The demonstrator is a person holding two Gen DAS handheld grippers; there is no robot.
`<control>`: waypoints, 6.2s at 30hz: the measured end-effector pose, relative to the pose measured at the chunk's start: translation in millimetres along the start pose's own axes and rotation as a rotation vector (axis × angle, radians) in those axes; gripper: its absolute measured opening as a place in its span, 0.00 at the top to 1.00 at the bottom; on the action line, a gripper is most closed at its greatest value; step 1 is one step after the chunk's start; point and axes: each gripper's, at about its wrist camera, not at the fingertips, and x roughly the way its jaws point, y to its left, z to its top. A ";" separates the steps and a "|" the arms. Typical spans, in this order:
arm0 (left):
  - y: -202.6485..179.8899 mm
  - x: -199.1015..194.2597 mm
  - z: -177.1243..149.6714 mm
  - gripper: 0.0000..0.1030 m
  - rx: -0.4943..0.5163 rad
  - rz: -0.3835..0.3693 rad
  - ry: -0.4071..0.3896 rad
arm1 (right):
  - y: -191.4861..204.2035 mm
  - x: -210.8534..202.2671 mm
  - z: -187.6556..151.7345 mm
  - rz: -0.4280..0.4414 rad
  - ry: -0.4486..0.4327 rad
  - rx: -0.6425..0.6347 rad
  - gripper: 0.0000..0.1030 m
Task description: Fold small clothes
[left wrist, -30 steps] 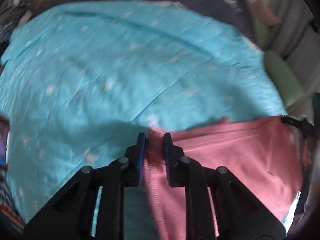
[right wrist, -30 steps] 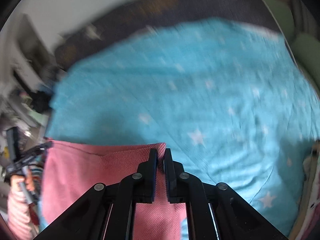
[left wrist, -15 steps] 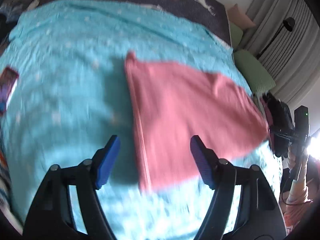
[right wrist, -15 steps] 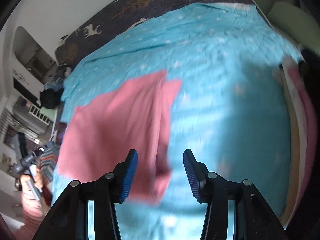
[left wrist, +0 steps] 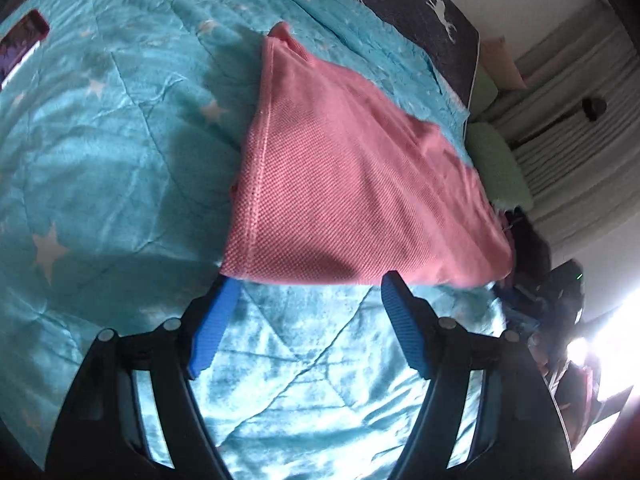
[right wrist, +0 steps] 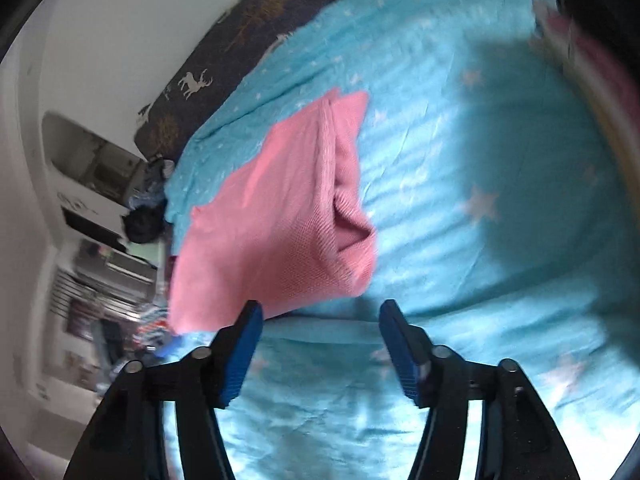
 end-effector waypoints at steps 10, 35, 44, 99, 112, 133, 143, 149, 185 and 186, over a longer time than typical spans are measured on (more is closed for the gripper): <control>29.5 14.9 20.6 0.89 -0.296 -0.122 -0.058 | 2.9 35.6 20.5 0.023 -0.079 0.142 0.89; 7.0 -98.8 -151.3 0.89 -0.084 0.033 0.089 | -17.8 -92.8 -168.7 -0.210 -0.043 0.128 0.79; -46.0 -126.5 -100.0 0.89 0.107 0.111 -0.173 | 44.0 -106.5 -127.7 -0.415 -0.262 -0.136 0.73; -47.6 30.4 42.6 0.90 0.485 0.286 -0.057 | 31.2 33.2 37.1 -0.495 -0.072 -0.289 0.91; -55.7 -10.1 21.1 0.67 0.507 0.353 -0.132 | 55.4 -30.1 1.8 -0.483 -0.192 -0.292 0.63; 7.1 -76.5 -108.8 0.44 0.259 0.141 -0.070 | 61.7 -30.0 -118.5 -0.428 -0.073 -0.347 0.53; 9.4 -87.8 -137.2 0.39 0.217 0.058 -0.012 | 98.1 -42.6 -160.1 -0.399 -0.055 -0.485 0.44; 2.9 -81.2 -143.2 0.55 0.233 0.005 -0.010 | 27.5 -54.1 -153.1 -0.367 -0.047 -0.173 0.44; -27.6 -126.8 -92.4 0.86 0.287 -0.120 -0.089 | 277.4 147.6 -223.8 -0.276 0.196 -1.029 0.44; -23.3 -127.0 -92.1 0.86 0.272 -0.122 -0.089 | 278.3 151.1 -222.8 -0.285 0.196 -1.028 0.45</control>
